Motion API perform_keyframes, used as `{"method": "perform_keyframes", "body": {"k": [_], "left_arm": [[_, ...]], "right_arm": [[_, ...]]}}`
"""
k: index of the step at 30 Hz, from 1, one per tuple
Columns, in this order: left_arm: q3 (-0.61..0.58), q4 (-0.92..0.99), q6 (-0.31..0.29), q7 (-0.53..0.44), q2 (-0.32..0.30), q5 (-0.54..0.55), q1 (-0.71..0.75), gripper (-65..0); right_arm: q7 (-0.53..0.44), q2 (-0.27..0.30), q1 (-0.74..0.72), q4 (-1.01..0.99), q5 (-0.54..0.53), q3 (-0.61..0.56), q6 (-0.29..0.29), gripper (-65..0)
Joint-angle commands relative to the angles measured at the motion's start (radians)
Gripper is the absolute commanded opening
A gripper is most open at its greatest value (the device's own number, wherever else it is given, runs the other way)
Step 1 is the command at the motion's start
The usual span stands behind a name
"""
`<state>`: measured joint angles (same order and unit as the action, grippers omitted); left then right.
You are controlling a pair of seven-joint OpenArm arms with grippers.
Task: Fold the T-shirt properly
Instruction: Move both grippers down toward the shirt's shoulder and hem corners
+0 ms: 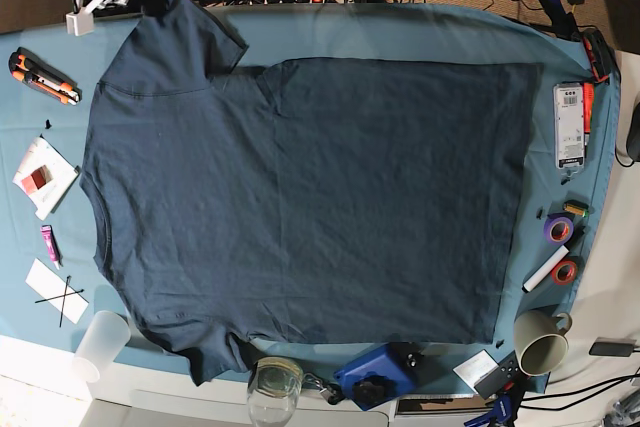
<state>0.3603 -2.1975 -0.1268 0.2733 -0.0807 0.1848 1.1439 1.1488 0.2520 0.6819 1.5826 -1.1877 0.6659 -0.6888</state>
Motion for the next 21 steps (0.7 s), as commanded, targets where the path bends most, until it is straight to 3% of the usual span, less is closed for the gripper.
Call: {"method": "perform_keyframes", "body": {"k": [1,8,12,18,21], "left_arm": [[0.003,-0.017,0.003,-0.019,-0.003,0.003,0.016,-65.0],[0.003,-0.017,-0.004,-0.019,-0.003,0.003,-0.002,-65.0],[0.003,-0.017,-0.004,-0.018,-0.003,0.003,-0.017,-65.0],[0.003,-0.017,-0.004,-0.018,-0.003,0.003,-0.016,-65.0],[0.003,-0.017,-0.004,-0.019,-0.003,0.003,-0.016,-65.0]], "right_arm": [[-0.005,0.016,0.008,0.013,-0.044,0.008,-0.009,-29.2],[0.048,0.011,0.008,0.013,-0.114,-0.004,-0.009,-29.2],[0.123,0.011,0.008,0.013,-0.214,-0.033,-0.009,-29.7],[0.121,0.006,0.009,0.014,-0.22,-0.038,-0.009,-40.4],[0.146,0.006,0.011,0.014,-0.285,-0.038,-0.009,-41.1]]}}
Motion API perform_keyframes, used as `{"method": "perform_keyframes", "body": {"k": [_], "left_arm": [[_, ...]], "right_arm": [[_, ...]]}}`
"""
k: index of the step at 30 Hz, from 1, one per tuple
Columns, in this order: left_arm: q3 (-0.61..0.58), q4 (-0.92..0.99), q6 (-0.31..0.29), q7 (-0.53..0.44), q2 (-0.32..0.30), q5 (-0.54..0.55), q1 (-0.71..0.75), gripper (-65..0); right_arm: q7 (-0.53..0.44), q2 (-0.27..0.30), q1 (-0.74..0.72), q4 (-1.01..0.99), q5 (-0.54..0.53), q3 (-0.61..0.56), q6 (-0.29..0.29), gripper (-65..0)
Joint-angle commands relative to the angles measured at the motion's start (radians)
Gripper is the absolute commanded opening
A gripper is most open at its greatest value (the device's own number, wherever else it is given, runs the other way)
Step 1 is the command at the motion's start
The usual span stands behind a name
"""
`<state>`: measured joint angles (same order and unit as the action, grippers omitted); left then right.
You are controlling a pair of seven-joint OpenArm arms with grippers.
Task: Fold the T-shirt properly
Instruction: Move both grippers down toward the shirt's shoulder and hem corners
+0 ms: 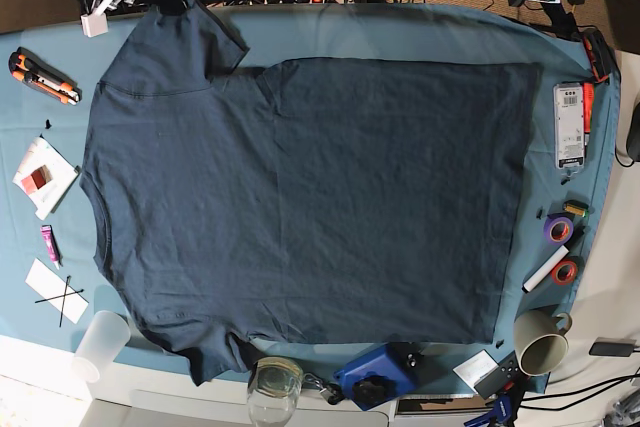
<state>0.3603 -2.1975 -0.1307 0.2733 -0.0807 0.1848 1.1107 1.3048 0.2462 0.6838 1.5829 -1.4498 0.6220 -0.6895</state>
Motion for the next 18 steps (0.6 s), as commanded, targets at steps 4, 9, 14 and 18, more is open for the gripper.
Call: {"method": "perform_keyframes", "body": {"k": [4,9,14,18], "left_arm": [[0.003,-0.017,0.0,-0.02,-0.003,0.003,0.013,-65.0],[0.003,-0.017,0.001,-0.019,-0.003,0.003,-0.038,-65.0],[0.003,-0.018,0.008,0.005,-0.003,0.04,-0.117,-65.0],[0.003,-0.018,0.077,0.113,-0.002,0.17,-0.189,-65.0]], "right_arm": [[-0.01,0.011,0.0,0.014,-0.027,0.006,-0.009,-41.1],[-0.012,0.011,0.0,0.014,-0.028,0.006,-0.009,-41.1],[-0.011,0.011,0.0,0.014,-0.027,0.007,-0.009,-41.1],[-0.008,0.011,0.001,0.015,-0.028,0.008,-0.009,-41.1]]}}
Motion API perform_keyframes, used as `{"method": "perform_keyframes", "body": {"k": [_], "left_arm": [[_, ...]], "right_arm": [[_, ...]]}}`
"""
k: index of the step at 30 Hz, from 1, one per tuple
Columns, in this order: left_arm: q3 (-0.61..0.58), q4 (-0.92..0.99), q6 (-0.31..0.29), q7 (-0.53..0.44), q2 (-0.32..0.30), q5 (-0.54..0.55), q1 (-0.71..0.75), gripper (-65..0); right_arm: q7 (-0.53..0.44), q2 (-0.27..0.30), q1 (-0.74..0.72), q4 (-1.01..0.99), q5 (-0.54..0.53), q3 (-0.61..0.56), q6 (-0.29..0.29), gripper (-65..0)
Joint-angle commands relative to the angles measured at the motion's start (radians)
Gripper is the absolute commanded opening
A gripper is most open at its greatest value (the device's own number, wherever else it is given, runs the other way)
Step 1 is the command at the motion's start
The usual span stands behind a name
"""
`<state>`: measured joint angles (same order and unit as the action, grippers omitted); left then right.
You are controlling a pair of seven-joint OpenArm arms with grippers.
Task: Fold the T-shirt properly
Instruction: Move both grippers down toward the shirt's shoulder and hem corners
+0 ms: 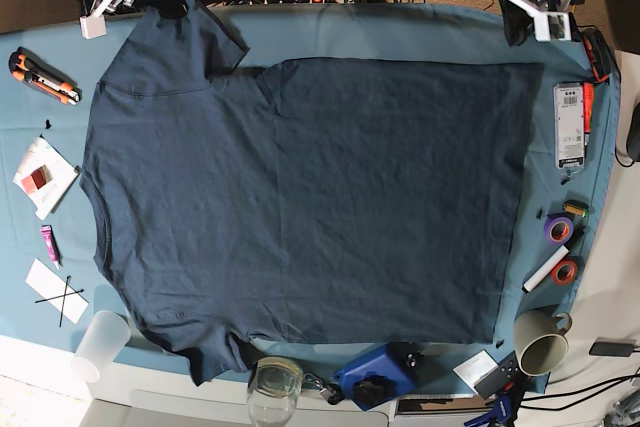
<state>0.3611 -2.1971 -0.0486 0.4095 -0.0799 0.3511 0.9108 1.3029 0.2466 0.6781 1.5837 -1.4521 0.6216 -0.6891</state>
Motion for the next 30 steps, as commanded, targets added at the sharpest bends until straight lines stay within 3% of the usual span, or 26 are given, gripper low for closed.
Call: {"method": "perform_keyframes", "body": {"k": [1,6,11,16,20,23,27,30], "left_arm": [[0.002,-0.018,0.013,-0.019,-0.003,0.019,-0.003,-64.9],[0.002,-0.018,0.03,-0.02,-0.003,0.029,-0.05,-63.8],[0.003,-0.006,0.03,-0.005,-0.003,0.067,-0.094,-63.8],[0.006,0.012,0.029,-0.005,-0.003,0.072,-0.135,-63.3],[0.053,0.029,0.025,-0.003,-0.003,0.074,-0.15,-62.2],[0.112,0.069,0.02,0.026,-0.003,0.147,-0.166,-61.9],[0.188,0.166,-0.074,0.062,-0.004,0.256,-0.221,-61.9],[0.237,0.244,-0.144,0.152,-0.004,0.378,-0.273,-61.9]], "right_arm": [[-0.003,0.011,0.006,0.018,-0.026,0.008,-0.009,-41.1],[0.017,0.011,0.01,0.109,-0.03,0.02,-0.009,-41.1],[-0.042,0.01,0.009,0.156,0.099,0.038,-0.009,-41.1],[-0.044,-0.011,0.01,0.156,0.14,0.039,-0.009,-41.1],[-0.046,-0.032,0.01,0.156,0.143,0.04,-0.009,-41.1],[-0.045,-0.039,0.01,0.156,0.144,0.04,-0.009,-41.1],[-0.043,-0.038,0.01,0.156,0.144,0.04,-0.009,-41.1],[-0.042,-0.038,0.01,0.156,0.144,0.04,-0.009,-41.1]]}}
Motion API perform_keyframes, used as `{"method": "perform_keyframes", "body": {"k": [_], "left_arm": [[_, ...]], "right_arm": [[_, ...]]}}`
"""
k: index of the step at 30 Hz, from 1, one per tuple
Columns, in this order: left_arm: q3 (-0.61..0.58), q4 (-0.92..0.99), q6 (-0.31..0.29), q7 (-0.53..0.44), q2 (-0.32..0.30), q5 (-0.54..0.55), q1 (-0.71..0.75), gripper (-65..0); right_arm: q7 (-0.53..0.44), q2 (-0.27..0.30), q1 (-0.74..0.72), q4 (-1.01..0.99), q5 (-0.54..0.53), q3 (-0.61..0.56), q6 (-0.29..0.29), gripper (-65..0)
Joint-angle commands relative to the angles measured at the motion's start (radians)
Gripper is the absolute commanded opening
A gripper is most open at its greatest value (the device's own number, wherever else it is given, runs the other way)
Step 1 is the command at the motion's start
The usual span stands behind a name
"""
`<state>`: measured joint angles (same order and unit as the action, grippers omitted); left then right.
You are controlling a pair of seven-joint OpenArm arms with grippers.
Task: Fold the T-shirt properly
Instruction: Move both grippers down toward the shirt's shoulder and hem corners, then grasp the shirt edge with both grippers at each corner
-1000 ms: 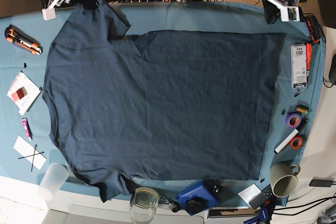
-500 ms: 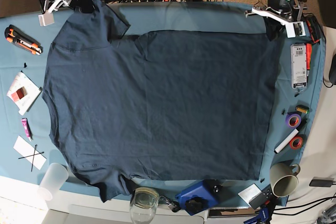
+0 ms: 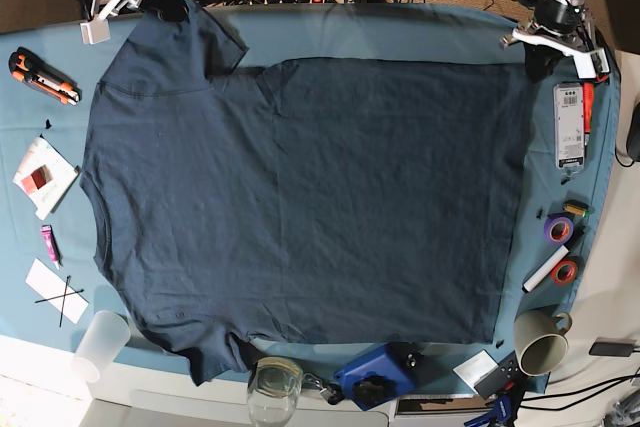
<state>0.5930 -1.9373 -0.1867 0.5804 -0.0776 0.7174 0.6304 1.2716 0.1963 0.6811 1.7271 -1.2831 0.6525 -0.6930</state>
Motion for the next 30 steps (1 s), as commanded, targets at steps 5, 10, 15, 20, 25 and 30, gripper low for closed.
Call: {"method": "perform_keyframes", "body": {"k": [5,10,15,20,25,30], "left_arm": [[0.088,0.071,-0.018,-0.003,-0.006,0.057,-0.046,-60.6],[0.13,0.077,0.006,0.04,-0.006,0.151,-0.048,-56.5],[0.105,0.077,0.001,0.041,-0.006,0.151,-0.049,-56.5],[0.065,0.077,-0.045,0.037,-0.006,0.1,-0.055,-56.5],[0.063,0.125,-0.018,0.032,-0.009,0.046,-0.08,-56.5],[0.063,0.223,-0.027,0.025,-0.008,0.047,-0.086,-56.5]], "right_arm": [[0.006,0.013,0.006,0.013,-0.025,0.009,-0.005,-41.1],[0.012,0.014,0.006,0.013,-0.026,0.009,-0.005,-41.1],[0.012,0.014,0.006,0.013,-0.026,0.009,-0.005,-41.1],[0.011,0.014,0.006,0.013,-0.026,0.009,-0.005,-41.1],[0.012,0.015,0.006,0.013,-0.026,0.009,-0.005,-41.1],[0.012,0.015,0.006,0.013,-0.026,0.009,-0.005,-41.1]]}}
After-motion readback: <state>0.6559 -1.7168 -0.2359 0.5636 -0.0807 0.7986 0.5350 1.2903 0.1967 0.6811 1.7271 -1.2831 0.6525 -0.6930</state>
